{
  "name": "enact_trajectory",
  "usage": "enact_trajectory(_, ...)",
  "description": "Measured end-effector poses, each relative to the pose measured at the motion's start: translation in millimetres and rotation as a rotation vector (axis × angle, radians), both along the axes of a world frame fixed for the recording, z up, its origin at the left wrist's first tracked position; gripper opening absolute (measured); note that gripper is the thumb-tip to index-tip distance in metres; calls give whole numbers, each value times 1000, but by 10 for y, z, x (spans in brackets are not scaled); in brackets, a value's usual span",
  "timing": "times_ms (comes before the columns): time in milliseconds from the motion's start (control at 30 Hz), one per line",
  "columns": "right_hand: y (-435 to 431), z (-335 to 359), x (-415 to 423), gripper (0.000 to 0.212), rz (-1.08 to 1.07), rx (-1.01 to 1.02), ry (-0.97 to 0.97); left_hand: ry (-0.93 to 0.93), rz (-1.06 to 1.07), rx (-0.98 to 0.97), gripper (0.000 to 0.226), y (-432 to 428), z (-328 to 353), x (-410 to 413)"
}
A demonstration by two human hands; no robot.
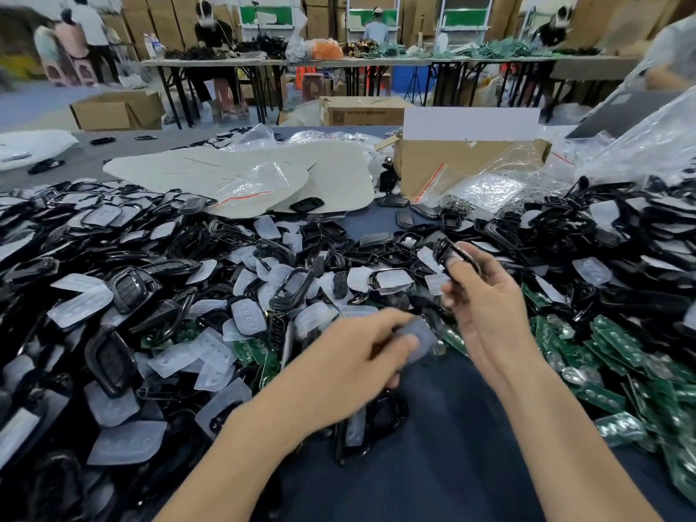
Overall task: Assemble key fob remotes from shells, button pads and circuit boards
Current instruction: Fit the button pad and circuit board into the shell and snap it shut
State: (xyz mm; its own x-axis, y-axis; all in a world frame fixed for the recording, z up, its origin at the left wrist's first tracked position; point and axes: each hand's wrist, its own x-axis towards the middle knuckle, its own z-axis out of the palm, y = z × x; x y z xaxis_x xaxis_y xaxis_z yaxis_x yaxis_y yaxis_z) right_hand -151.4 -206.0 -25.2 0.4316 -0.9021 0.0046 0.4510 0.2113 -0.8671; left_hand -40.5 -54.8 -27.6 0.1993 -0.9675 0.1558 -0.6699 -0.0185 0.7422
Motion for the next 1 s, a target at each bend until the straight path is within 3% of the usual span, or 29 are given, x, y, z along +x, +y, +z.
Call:
enact_trajectory(167, -166, 29, -118, 17, -99, 160, -86, -526, -185, -6, 31, -6, -123, -387)
enact_trajectory(267, -200, 24, -140, 17, -106, 233, -126, -678, -164, 22, 48, -19, -109, -440)
enact_trajectory(367, -222, 23, -151, 16, -126, 258, -143, -711, 1, 21, 59, -109, -22, -400)
enact_trajectory(467, -224, 22, -145, 18, -135, 229, -132, -784, 100, 64, 42, -333, -23, -379)
enact_trajectory(600, -199, 12, -119, 16, -114, 191, -110, -878, 125, 161, 35, -547, -56, -492)
enact_trajectory(767, -143, 24, -123, 29, -69, 141, -66, -974, 147, 131, 17, -553, -55, -524)
enact_trajectory(867, -110, 50, -103, 19, -41, 178, -71, -1046, 99, 72, 15, -453, -45, -487)
enact_trajectory(933, -89, 56, -83, 16, -31, 193, -55, -966, 142, -13, 18, -417, -62, -402)
enact_trajectory(1000, -67, 56, -59, 14, -14, 189, -27, -736, 236, -91, 23, -366, -72, -266)
